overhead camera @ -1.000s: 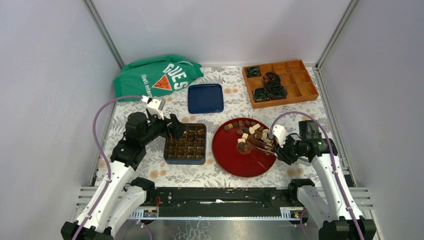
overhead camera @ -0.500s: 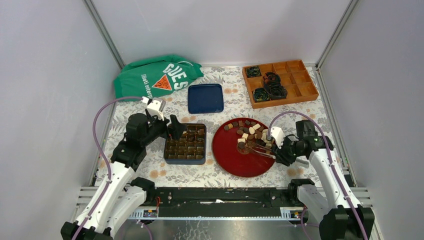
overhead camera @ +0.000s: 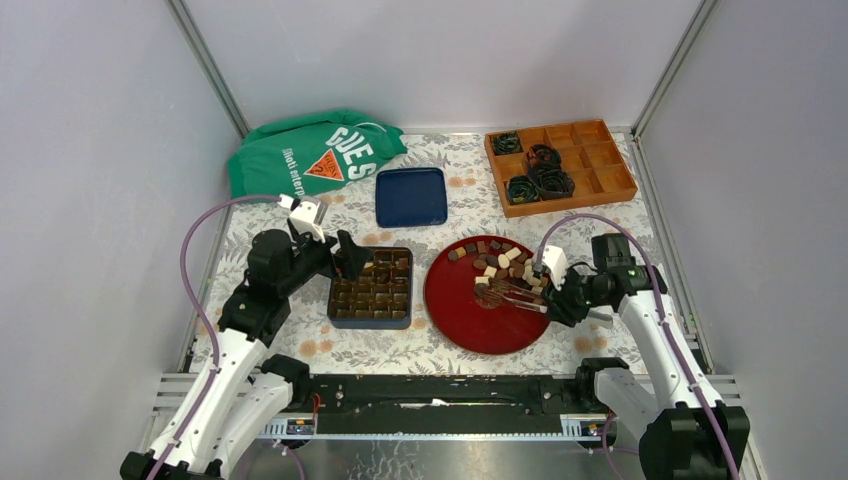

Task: Pack the chocolate
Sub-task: Pick up the fake chocolate from the plate.

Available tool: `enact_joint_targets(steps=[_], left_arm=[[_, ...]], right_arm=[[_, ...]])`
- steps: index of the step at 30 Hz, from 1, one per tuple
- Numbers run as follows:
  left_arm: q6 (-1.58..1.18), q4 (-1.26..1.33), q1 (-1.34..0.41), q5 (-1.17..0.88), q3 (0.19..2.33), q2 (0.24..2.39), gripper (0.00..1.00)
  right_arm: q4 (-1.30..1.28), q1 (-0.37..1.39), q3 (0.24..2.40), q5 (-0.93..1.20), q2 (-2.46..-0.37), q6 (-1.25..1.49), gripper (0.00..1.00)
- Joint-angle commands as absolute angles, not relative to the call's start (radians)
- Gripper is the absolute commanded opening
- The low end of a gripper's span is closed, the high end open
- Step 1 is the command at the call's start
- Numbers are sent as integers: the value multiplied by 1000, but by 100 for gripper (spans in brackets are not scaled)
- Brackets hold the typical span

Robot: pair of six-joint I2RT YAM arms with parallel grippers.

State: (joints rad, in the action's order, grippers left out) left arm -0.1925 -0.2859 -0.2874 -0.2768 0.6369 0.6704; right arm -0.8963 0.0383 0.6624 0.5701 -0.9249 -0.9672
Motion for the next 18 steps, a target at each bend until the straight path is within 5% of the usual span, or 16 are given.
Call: enact_joint_targets(steps=[1,18], left_arm=[[-209,-261,-291,-265,662,670,98],[-210,-258,-285,-288,668,665,99]], right_arm=[[-856,52,731,600,-934,-898,45],[-813,125,731,603,-971,-832,45]])
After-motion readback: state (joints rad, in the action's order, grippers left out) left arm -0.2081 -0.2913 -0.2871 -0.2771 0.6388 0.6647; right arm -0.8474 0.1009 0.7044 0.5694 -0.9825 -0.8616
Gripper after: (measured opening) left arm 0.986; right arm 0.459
